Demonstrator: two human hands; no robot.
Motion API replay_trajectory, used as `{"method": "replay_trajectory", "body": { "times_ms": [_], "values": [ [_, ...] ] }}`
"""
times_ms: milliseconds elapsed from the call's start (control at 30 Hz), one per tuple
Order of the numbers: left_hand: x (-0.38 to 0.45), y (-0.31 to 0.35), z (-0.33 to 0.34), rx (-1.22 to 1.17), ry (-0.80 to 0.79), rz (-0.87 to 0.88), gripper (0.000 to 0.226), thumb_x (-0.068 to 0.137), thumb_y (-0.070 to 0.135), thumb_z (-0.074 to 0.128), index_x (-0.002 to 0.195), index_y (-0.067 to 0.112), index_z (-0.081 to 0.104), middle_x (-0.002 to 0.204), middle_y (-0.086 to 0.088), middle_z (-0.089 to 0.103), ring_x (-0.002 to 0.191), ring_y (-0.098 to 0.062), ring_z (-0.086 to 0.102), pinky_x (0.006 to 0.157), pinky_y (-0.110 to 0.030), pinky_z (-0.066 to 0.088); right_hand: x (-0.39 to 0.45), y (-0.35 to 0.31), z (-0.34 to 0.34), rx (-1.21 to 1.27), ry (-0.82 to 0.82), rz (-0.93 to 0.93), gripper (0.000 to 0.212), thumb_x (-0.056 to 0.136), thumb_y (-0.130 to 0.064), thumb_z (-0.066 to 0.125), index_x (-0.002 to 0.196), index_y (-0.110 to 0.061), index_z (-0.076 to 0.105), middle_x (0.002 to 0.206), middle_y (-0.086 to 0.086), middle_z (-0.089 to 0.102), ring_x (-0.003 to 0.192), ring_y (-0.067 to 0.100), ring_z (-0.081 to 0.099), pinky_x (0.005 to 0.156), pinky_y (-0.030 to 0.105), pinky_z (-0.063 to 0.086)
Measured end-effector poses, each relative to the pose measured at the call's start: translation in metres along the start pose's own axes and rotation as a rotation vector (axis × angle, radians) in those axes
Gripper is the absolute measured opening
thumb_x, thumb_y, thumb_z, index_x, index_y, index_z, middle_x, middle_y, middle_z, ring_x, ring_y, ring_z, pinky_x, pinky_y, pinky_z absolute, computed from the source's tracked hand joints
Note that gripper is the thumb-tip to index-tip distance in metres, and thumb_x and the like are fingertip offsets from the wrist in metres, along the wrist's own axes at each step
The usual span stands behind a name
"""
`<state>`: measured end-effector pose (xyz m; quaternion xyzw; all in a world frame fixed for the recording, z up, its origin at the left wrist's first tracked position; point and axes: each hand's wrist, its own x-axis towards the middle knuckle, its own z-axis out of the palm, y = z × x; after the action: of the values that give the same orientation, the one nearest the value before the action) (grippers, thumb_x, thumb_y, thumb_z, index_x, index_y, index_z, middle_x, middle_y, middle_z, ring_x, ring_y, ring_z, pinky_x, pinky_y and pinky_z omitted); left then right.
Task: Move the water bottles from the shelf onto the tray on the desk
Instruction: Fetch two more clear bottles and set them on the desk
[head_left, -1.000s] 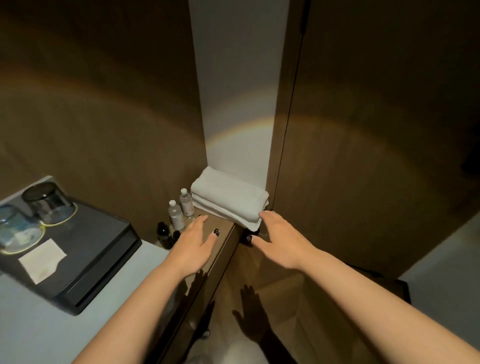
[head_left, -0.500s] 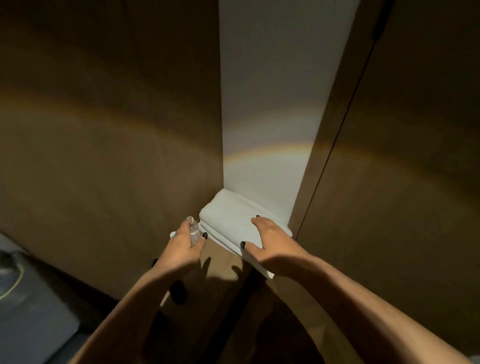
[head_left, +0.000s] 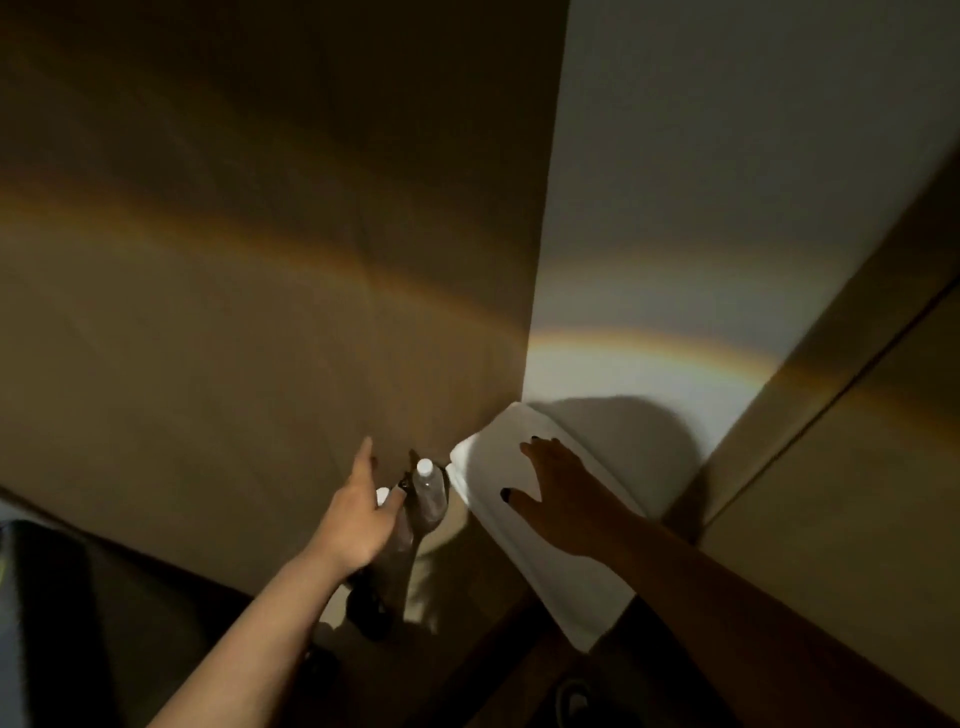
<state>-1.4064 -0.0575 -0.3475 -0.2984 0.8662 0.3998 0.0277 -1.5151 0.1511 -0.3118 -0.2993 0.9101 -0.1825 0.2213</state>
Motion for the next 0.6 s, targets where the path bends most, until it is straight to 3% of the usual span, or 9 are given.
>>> {"method": "replay_trajectory", "body": {
  "times_ms": [133,200,300,433,533,600],
  "values": [
    [0.025,0.014,0.01,-0.035,0.067,-0.096,0.077,0.097,0.028,0.048,0.151,0.026,-0.006,0.154,-0.006,0.03,0.115,-0.028,0.059,0.104,-0.038,0.04,0.052,0.02,-0.021,-0.01,-0.109,-0.119,0.066,0.097,-0.042,0.04,0.15,-0.016,0.011,0.159,0.004,0.006,0.146,0.02,0.004,0.116,0.034,0.011],
    [0.036,0.017,0.016,-0.045,0.101,-0.152,0.073,0.097,0.027,0.048,0.152,0.022,-0.001,0.15,-0.01,0.037,0.118,-0.028,0.056,0.102,-0.034,0.038,0.078,0.026,-0.028,-0.009,-0.125,-0.186,0.064,0.096,-0.039,0.044,0.148,-0.014,0.018,0.157,0.005,0.015,0.144,0.02,0.016,0.115,0.033,0.017],
    [0.053,0.014,0.03,-0.078,0.158,-0.244,0.069,0.097,0.03,0.047,0.152,0.019,0.007,0.154,-0.01,0.031,0.127,-0.032,0.048,0.108,-0.039,0.037,0.109,0.025,-0.031,0.054,-0.142,-0.265,0.06,0.092,-0.033,0.052,0.144,-0.009,0.031,0.152,0.008,0.028,0.138,0.021,0.029,0.111,0.027,0.022],
    [0.072,0.001,0.054,-0.172,0.242,-0.388,0.063,0.098,0.032,0.046,0.15,0.015,0.016,0.147,-0.012,0.042,0.123,-0.03,0.051,0.1,-0.034,0.038,0.151,0.033,-0.016,0.036,-0.126,-0.352,0.06,0.088,-0.034,0.049,0.132,0.007,0.045,0.139,0.025,0.043,0.133,0.034,0.04,0.109,0.029,0.029],
    [0.089,-0.016,0.071,-0.223,0.274,-0.448,0.06,0.098,0.031,0.046,0.149,0.014,0.02,0.142,-0.01,0.047,0.117,-0.028,0.053,0.086,-0.028,0.039,0.179,0.039,0.001,0.05,-0.228,-0.352,0.058,0.093,-0.032,0.052,0.141,-0.006,0.034,0.149,0.011,0.033,0.139,0.022,0.028,0.111,0.022,0.019],
    [0.102,-0.031,0.08,-0.244,0.272,-0.491,0.058,0.098,0.031,0.046,0.148,0.014,0.021,0.142,-0.01,0.047,0.118,-0.027,0.053,0.087,-0.029,0.04,0.197,0.043,0.017,0.128,-0.272,-0.303,0.059,0.089,-0.031,0.058,0.14,-0.009,0.037,0.147,0.008,0.036,0.135,0.02,0.033,0.108,0.02,0.024]
  ]
}}
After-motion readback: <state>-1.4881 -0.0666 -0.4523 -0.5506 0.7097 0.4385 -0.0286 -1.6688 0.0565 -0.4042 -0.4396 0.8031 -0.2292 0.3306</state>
